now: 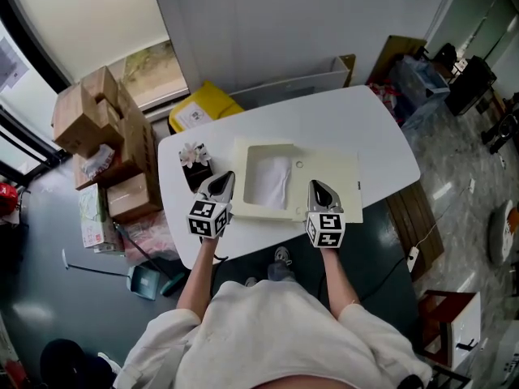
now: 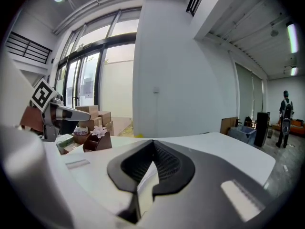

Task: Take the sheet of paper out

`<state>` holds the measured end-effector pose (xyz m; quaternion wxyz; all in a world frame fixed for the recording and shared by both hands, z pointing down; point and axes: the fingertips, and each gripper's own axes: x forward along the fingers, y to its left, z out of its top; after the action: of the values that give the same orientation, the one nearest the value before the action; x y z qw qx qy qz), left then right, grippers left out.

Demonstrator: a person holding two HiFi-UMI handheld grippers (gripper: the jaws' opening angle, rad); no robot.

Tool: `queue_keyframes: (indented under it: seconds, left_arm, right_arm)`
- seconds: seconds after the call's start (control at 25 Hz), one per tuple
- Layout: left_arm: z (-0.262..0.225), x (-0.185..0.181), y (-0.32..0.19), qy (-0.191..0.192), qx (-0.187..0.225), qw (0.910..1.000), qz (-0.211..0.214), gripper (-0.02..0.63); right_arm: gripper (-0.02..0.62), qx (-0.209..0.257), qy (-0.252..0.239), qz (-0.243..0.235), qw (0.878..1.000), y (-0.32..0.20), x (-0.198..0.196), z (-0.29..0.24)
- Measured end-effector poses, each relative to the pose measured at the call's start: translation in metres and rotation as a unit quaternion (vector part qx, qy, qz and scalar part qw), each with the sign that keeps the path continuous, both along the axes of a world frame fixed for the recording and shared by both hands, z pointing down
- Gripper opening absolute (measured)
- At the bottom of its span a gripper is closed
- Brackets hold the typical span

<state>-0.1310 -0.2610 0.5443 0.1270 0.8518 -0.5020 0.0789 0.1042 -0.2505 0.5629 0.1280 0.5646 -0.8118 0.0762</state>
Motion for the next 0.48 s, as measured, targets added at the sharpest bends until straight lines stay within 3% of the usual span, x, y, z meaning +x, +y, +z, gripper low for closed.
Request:
queue_keyframes:
  seconds: [0.48]
  left_arm:
    - [0.004,-0.001,-0.052,-0.02,-0.012,0.9977,-0.064,0.006]
  right_arm:
    - [0.002,-0.006,-0.018,-0.051,0.999,-0.086,0.009,0.004]
